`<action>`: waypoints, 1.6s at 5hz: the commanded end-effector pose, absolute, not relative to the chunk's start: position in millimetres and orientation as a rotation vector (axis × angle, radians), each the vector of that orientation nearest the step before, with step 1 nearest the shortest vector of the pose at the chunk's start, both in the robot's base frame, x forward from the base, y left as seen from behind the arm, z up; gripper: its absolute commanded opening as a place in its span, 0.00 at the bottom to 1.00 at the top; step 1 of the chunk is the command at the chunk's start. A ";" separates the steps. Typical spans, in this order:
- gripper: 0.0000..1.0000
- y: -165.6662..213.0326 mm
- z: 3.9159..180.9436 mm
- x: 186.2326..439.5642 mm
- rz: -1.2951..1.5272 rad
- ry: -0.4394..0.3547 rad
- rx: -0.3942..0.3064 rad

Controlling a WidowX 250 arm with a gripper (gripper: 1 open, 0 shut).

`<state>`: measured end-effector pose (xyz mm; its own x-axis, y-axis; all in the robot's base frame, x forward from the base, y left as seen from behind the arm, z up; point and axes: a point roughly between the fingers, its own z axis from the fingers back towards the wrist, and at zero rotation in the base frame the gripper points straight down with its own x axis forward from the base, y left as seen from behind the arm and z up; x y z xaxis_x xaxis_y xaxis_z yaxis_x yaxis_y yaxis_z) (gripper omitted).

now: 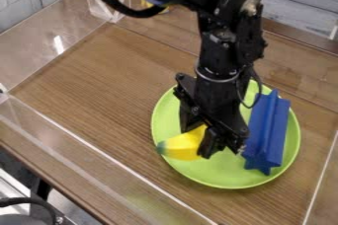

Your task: Remove the banana from inside the green plate and put it on the table

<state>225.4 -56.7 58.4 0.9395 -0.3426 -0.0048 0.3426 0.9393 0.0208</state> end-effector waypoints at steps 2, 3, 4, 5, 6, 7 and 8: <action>0.00 -53.4 81.1 234.5 -0.348 -0.059 0.024; 0.00 -52.0 84.4 233.6 -0.353 -0.055 0.025; 0.00 -50.9 87.0 232.7 -0.359 -0.051 0.026; 0.00 -49.4 90.5 231.6 -0.365 -0.049 0.026; 0.00 -47.7 94.3 230.5 -0.373 -0.046 0.027; 0.00 -45.6 98.0 229.5 -0.381 -0.045 0.027; 0.00 -43.6 102.0 228.4 -0.389 -0.043 0.027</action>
<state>217.9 -44.2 86.1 0.9221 -0.3857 -0.0314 0.3864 0.9221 0.0193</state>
